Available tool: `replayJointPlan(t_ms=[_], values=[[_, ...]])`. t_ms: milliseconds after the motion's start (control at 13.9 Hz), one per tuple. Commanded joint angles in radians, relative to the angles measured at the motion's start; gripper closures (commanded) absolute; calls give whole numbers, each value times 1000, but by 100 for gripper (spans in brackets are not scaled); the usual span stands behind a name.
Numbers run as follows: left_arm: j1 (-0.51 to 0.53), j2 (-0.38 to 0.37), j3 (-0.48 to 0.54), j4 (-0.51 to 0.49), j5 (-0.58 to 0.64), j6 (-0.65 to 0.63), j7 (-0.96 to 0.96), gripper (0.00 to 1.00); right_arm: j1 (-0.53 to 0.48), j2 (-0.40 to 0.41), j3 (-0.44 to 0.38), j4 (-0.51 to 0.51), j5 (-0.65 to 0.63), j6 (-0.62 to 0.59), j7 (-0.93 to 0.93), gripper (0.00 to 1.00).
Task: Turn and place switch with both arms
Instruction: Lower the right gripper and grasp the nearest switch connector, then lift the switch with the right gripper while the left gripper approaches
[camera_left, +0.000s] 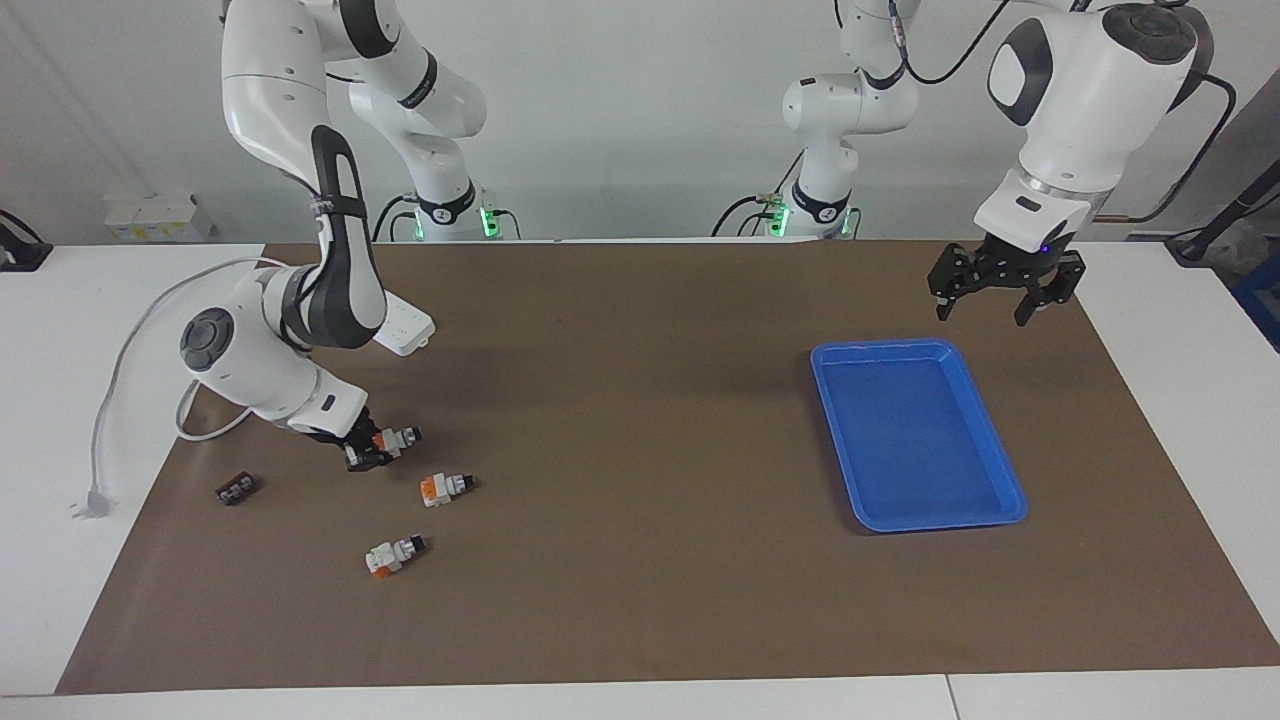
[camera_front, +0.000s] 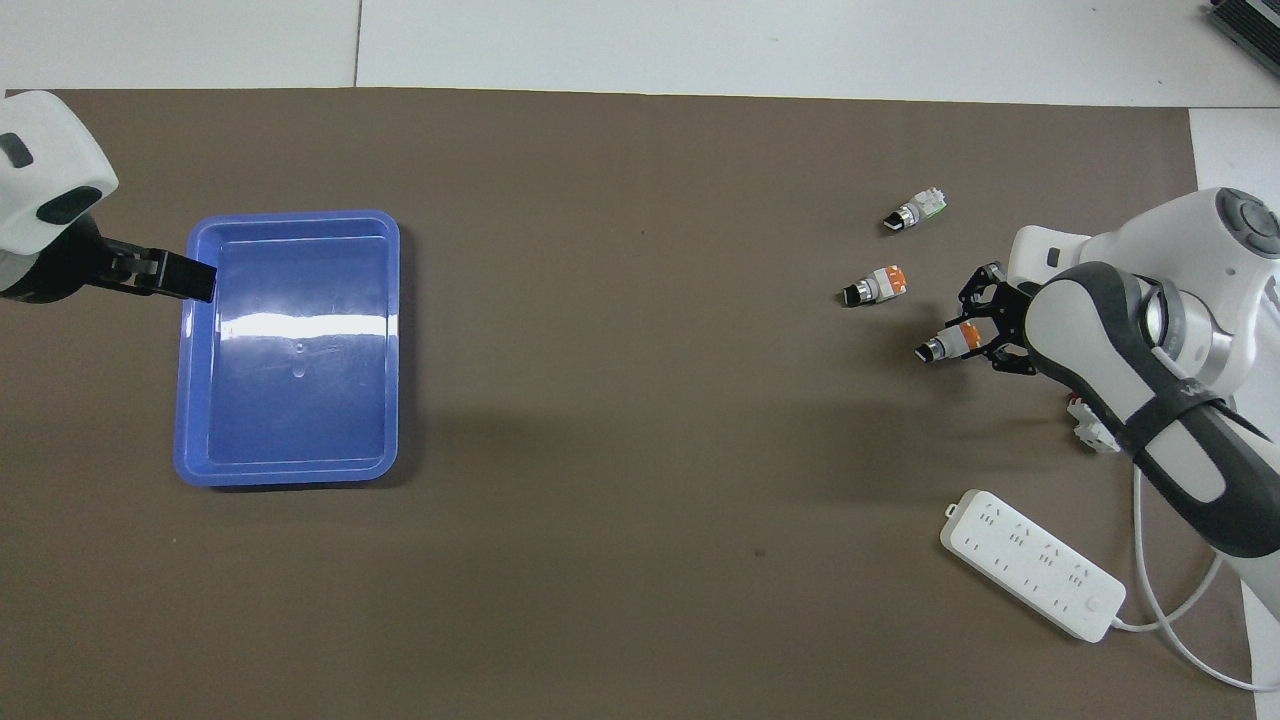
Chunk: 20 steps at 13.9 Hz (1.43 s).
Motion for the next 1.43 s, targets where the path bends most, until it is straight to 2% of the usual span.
replayJointPlan(t_ms=[0,215,573,789,932,1147,1362], values=[[7,-30,-1,-39,7,18,11,0,0,-54,13,-19,50,-39,63,100],[6,-30,-1,-39,7,13,8,0,40,-90,20,-21,95,-65,179,100],[6,-32,-2,-42,7,10,3,0,147,-170,26,-25,103,-80,337,100],[4,-53,-4,-93,2,37,6,0,200,-186,26,-25,221,-109,366,100],[-8,-82,-4,-149,-71,37,-9,0,243,-196,26,-24,308,-103,368,100],[6,-121,-2,-234,-302,79,-130,4,283,-222,27,-24,407,-97,374,100],[-23,-147,-10,-304,-385,134,-165,11,318,-253,26,-25,479,-93,406,100]])
